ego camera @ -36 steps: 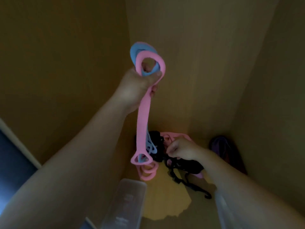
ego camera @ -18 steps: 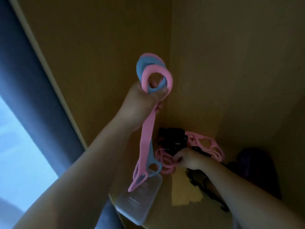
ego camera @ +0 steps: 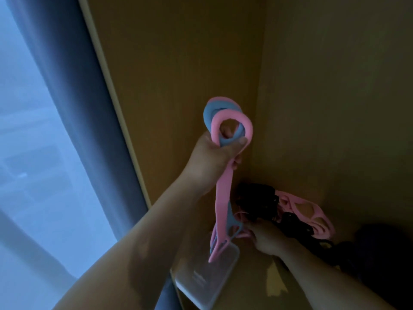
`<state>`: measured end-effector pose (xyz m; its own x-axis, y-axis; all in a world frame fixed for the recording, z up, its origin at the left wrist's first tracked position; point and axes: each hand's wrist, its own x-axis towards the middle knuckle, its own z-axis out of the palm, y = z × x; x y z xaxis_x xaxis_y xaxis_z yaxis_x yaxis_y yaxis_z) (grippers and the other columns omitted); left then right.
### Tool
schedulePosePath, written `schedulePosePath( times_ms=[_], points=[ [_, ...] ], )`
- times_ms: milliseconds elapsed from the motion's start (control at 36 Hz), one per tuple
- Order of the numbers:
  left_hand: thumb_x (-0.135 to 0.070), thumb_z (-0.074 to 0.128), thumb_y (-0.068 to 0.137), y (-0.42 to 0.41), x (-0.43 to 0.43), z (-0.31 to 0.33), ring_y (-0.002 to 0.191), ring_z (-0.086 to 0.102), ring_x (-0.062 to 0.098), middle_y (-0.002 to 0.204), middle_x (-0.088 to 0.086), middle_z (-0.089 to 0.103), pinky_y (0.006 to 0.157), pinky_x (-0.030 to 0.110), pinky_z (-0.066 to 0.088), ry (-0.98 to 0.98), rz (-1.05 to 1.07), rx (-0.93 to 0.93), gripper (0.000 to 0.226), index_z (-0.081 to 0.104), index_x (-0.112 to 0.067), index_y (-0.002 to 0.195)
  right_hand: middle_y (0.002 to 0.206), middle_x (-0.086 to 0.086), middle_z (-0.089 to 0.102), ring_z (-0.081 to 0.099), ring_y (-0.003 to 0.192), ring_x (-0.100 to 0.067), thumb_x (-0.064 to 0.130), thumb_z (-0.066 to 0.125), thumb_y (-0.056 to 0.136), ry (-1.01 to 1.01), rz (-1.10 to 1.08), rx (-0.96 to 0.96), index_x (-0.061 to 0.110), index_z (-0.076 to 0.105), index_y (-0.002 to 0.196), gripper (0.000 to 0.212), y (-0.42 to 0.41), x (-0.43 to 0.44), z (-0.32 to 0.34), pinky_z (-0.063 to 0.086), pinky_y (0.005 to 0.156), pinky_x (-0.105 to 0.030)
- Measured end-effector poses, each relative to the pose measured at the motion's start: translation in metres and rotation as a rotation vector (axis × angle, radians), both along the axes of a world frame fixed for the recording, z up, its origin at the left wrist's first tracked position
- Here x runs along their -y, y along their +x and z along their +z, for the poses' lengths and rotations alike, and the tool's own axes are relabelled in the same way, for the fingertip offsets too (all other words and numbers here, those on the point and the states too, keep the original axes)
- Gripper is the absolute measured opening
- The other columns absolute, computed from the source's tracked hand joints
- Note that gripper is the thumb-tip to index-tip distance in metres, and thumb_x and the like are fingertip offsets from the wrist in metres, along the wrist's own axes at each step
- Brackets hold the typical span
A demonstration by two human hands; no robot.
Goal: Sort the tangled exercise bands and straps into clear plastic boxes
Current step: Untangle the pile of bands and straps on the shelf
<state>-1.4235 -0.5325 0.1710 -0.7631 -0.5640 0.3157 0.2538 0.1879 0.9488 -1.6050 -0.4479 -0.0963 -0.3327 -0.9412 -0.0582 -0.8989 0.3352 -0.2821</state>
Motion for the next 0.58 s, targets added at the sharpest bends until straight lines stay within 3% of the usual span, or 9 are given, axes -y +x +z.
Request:
schedulePosePath(
  times_ms=[111, 194, 250, 333, 417, 583],
  points=[
    [-0.016, 0.067, 0.089, -0.005, 0.003, 0.002, 0.061, 0.057, 0.015, 0.067, 0.001, 0.060, 0.061, 0.031, 0.051, -0.017, -0.001, -0.006, 0.009, 0.061, -0.013, 0.094, 0.134, -0.004, 0.055, 0.054, 0.120, -0.021, 0.018, 0.041, 0.101, -0.182, -0.302, 0.281, 0.021, 0.048, 0.137, 0.037, -0.006, 0.002, 0.060, 0.043, 0.094, -0.026],
    [-0.017, 0.065, 0.090, -0.011, 0.006, 0.006, 0.061, 0.056, 0.013, 0.067, 0.000, 0.059, 0.058, 0.028, 0.050, -0.036, 0.001, -0.019, 0.007, 0.061, -0.013, 0.093, 0.129, -0.014, 0.056, 0.057, 0.104, -0.023, 0.018, 0.035, 0.104, -0.382, -0.503, 0.543, 0.011, 0.050, 0.134, 0.034, -0.022, 0.006, 0.109, 0.044, 0.088, -0.031],
    [-0.022, 0.063, 0.092, -0.015, 0.008, 0.009, 0.061, 0.055, 0.015, 0.066, 0.001, 0.058, 0.059, 0.031, 0.049, -0.043, 0.006, -0.038, 0.009, 0.061, -0.013, 0.089, 0.116, -0.014, 0.062, 0.059, 0.089, -0.019, 0.017, 0.033, 0.104, -0.476, -0.551, 0.656, 0.008, 0.056, 0.125, 0.032, -0.032, 0.004, 0.141, 0.045, 0.082, -0.032],
    [-0.030, 0.059, 0.094, -0.023, 0.009, 0.015, 0.059, 0.054, 0.016, 0.065, 0.004, 0.057, 0.057, 0.032, 0.046, -0.017, 0.008, -0.069, 0.020, 0.062, -0.012, 0.086, 0.098, -0.011, 0.063, 0.059, 0.082, -0.019, 0.012, 0.037, 0.103, -0.657, -0.547, 0.753, 0.004, 0.062, 0.112, 0.027, -0.042, -0.007, 0.194, 0.047, 0.074, -0.029],
    [-0.033, 0.056, 0.095, -0.033, 0.007, 0.018, 0.057, 0.053, 0.016, 0.064, 0.006, 0.056, 0.056, 0.033, 0.045, 0.031, 0.015, -0.099, 0.025, 0.063, -0.010, 0.090, 0.098, -0.010, 0.063, 0.061, 0.089, -0.021, 0.006, 0.039, 0.102, -0.718, -0.493, 0.802, 0.003, 0.058, 0.115, 0.024, -0.055, -0.020, 0.238, 0.050, 0.069, -0.022],
    [-0.037, 0.058, 0.094, -0.054, 0.005, 0.025, 0.055, 0.053, 0.019, 0.064, 0.008, 0.055, 0.056, 0.034, 0.044, 0.072, -0.031, -0.139, 0.025, 0.063, -0.013, 0.087, 0.104, -0.015, 0.067, 0.064, 0.092, -0.026, 0.005, 0.044, 0.099, -0.777, -0.526, 0.682, 0.001, 0.060, 0.119, 0.026, -0.075, -0.045, 0.288, 0.052, 0.087, -0.037]
  ],
)
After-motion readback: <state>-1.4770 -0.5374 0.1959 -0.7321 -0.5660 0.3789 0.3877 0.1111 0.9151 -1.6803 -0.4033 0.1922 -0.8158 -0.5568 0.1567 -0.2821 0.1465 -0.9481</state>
